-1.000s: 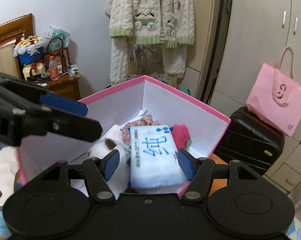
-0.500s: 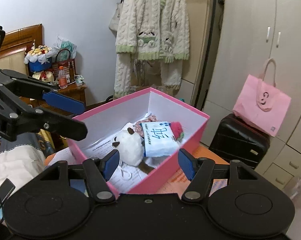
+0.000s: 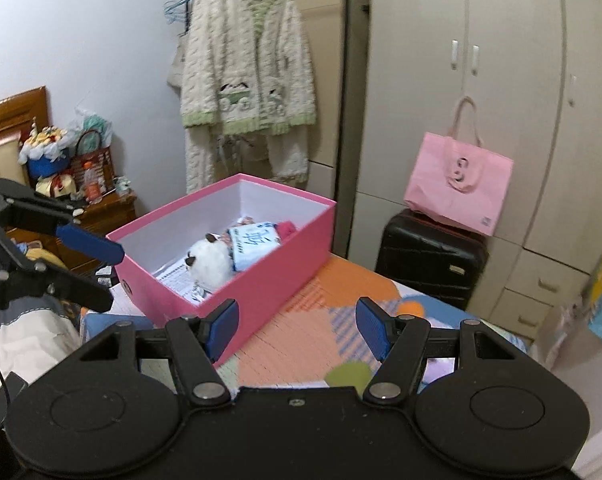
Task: Organize soft objects
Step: 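Withdraw the left tool to the green sponge while the right tool nears the orange ball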
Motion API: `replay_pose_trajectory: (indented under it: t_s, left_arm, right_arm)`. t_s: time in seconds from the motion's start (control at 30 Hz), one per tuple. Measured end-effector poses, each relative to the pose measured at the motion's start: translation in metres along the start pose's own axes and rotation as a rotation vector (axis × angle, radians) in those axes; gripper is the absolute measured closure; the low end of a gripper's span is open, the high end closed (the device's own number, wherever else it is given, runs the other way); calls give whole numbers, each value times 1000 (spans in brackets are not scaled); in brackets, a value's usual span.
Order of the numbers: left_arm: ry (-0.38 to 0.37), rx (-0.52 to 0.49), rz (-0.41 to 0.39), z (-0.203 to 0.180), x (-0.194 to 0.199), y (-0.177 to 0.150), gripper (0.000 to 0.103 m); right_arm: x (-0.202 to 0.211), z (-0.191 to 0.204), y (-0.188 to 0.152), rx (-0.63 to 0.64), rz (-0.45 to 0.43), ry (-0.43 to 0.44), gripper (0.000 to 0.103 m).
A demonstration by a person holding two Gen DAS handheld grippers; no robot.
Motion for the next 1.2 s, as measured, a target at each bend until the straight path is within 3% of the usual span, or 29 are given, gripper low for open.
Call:
replay_pose_trajectory:
  t_s: [0.53,0.7,1.03,1.2]
  left_arm:
    - [-128,-94,132,-66,-59,-20,43]
    - [-105,-124,109,-74,-74,-25,43]
    - [-115,-71,114,-74,-127,-30,43]
    - [-58,-67,103,-67,-155,-29,43]
  right_arm:
    - [25,-39,-55,-110,14,-16,32]
    - [14,-51,-66,-128,38,0,32]
    - [-17,-66,-72,-96,2,1,32]
    - [-38,-77,-71,-81,7,21,32]
Point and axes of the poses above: each gripper's, at about its wrist camera, not at the fingertips, and x roughly against the way its jaws point, z to its left, y to its top, the point moved 3 cm from there along -x, roughly the way its jaws point, and after that the axes turned 4 degrees about -z, right-handed, at the moved point
